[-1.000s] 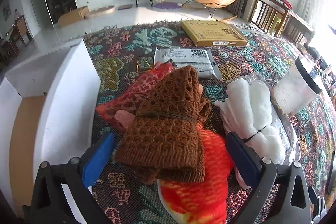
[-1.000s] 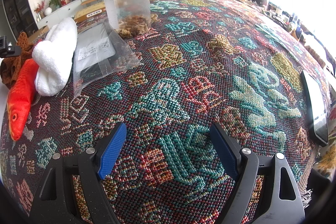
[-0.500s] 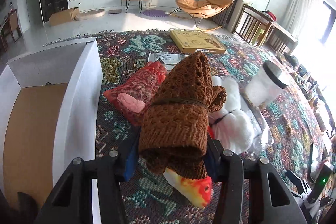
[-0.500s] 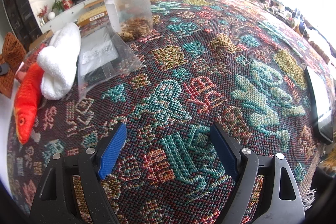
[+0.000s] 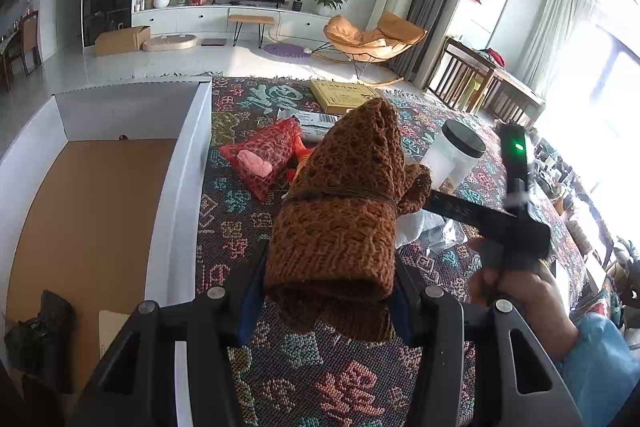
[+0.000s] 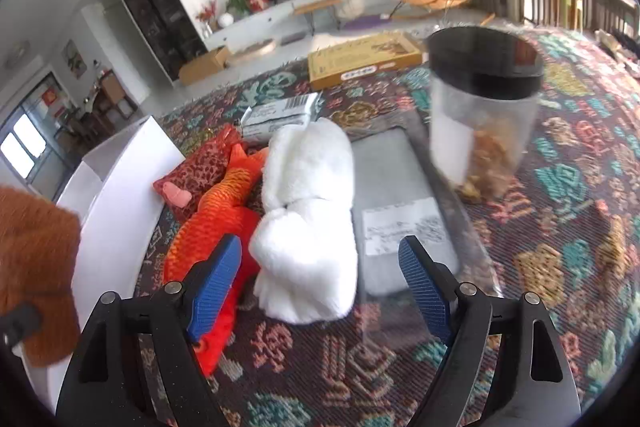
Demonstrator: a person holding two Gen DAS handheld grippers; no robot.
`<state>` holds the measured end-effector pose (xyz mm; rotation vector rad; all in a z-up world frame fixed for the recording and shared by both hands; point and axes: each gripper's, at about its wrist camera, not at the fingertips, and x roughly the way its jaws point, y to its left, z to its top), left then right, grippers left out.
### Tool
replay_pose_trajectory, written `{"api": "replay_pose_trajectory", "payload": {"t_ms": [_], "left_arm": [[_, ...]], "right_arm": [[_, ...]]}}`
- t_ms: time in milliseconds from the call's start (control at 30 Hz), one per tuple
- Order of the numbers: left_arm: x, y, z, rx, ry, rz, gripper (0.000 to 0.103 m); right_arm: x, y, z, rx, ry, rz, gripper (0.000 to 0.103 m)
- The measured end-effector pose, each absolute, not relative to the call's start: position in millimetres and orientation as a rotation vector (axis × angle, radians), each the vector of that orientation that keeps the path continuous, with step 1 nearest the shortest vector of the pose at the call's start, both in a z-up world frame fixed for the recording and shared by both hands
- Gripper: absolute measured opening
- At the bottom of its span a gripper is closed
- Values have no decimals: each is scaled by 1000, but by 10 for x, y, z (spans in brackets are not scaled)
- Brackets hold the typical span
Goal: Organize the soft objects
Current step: 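Grasp the white cloth with the right tool while the left tool holds the brown towel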
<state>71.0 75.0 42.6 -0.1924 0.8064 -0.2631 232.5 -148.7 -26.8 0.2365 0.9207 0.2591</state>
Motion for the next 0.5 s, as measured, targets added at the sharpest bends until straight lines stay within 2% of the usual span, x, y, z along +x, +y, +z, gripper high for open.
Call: {"api": "replay_pose_trajectory", "payload": {"t_ms": [100, 133, 167, 333, 500], "left_arm": [[645, 811, 429, -207, 810, -262, 52], [625, 831, 435, -207, 808, -261, 52], [601, 842, 439, -202, 805, -259, 52], [493, 916, 423, -197, 786, -267, 52], [381, 924, 421, -212, 776, -286, 52]], "right_arm": [[2584, -1321, -478, 170, 1001, 248, 77], [2577, -1315, -507, 167, 1011, 265, 47], [2528, -1333, -472, 175, 998, 273, 44], [1818, -1754, -35, 234, 854, 312, 43], [1381, -2379, 127, 253, 834, 178, 43]]}}
